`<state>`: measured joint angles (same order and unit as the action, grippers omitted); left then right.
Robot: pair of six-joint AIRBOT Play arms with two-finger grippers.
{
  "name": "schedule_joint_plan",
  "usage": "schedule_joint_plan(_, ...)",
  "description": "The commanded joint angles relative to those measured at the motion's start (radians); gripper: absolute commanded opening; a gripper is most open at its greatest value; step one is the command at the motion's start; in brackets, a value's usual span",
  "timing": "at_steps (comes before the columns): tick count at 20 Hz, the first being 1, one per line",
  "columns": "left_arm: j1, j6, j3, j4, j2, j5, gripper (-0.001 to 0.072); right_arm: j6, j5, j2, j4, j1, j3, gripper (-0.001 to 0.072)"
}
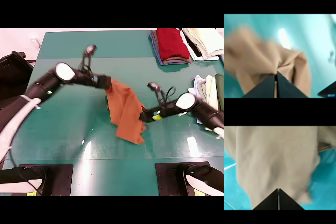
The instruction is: Fold the shirts.
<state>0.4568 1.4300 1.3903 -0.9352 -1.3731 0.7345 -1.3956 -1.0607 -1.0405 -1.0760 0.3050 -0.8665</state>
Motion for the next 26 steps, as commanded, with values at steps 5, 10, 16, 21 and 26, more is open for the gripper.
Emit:
schedule_joint_plan(5, 0.011, -0.055, 0.349, -0.139, 0.315, 0.094, 0.0023, 0.0, -0.322, 0.214, -0.18, -0.183, -0.604, 0.0016)
schedule_joint_plan(10, 0.141, -0.07, 0.325, -0.143, 0.259, 0.252, 0.0024, -0.051, -0.301, 0.177, -0.174, -0.204, -0.687, 0.0018)
schedule_joint_plan(16, 0.271, -0.069, 0.287, -0.14, 0.058, 0.444, 0.0556, -0.089, -0.277, 0.084, -0.169, -0.203, -0.687, 0.0253)
schedule_joint_plan(21, 0.062, 0.017, 0.281, -0.276, 0.085, 0.518, 0.055, -0.094, -0.277, 0.047, -0.146, -0.201, -0.687, 0.0288)
schedule_joint_plan(26, -0.214, 0.081, -0.021, -0.257, 0.095, 0.524, 0.055, -0.093, -0.274, 0.047, -0.146, -0.201, -0.687, 0.0287)
